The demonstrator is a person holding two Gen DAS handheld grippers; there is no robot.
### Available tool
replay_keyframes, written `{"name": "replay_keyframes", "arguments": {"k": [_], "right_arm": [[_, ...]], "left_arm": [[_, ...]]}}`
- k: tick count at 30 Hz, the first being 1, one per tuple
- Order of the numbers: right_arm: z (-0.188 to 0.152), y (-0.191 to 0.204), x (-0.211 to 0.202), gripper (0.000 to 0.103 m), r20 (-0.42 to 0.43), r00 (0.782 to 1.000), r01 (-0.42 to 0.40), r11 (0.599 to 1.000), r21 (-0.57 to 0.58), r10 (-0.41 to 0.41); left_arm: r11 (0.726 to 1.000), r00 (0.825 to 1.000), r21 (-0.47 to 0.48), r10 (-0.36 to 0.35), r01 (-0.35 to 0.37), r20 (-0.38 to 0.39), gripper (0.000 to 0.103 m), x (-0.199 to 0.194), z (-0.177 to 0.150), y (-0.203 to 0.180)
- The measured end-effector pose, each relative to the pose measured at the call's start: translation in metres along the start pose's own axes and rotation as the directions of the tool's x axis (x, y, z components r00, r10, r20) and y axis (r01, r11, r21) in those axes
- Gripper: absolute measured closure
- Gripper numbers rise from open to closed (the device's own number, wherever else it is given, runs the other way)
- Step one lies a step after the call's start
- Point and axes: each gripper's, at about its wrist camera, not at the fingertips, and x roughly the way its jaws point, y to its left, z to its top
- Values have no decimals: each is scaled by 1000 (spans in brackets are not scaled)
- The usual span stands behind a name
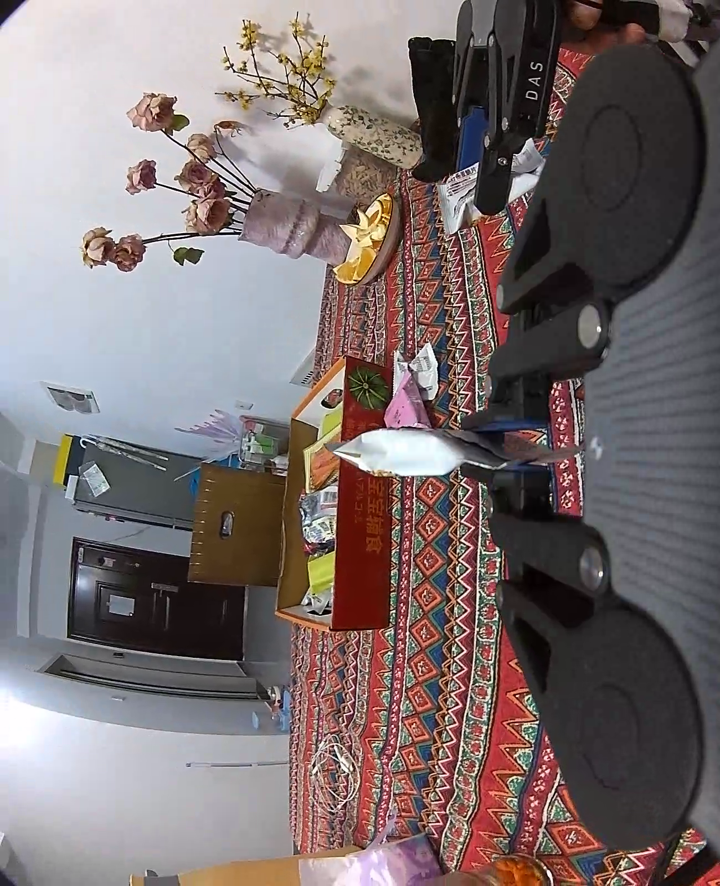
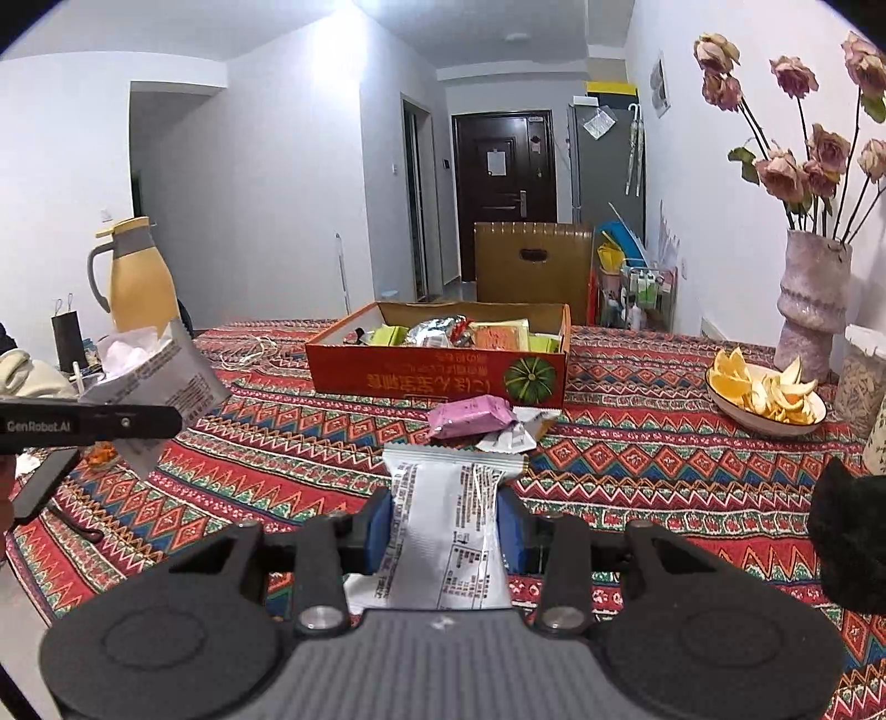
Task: Organize snacks
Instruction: 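Carry both held wrappers up and over into the orange box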
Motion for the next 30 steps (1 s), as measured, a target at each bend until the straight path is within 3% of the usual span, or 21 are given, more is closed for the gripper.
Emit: {"name": "replay_keyframes", "arguments": {"k": [11, 30], "right_arm": [[24, 0, 25, 64, 15, 1000, -2, 999, -35, 2], [105, -44, 153, 64, 24, 1000, 6, 996, -90, -4]], "left_arm": [[1000, 1000, 21, 0, 0, 13, 93, 26, 26, 5], [998, 1000, 59, 10, -9, -15, 93, 173, 102, 21]]}}
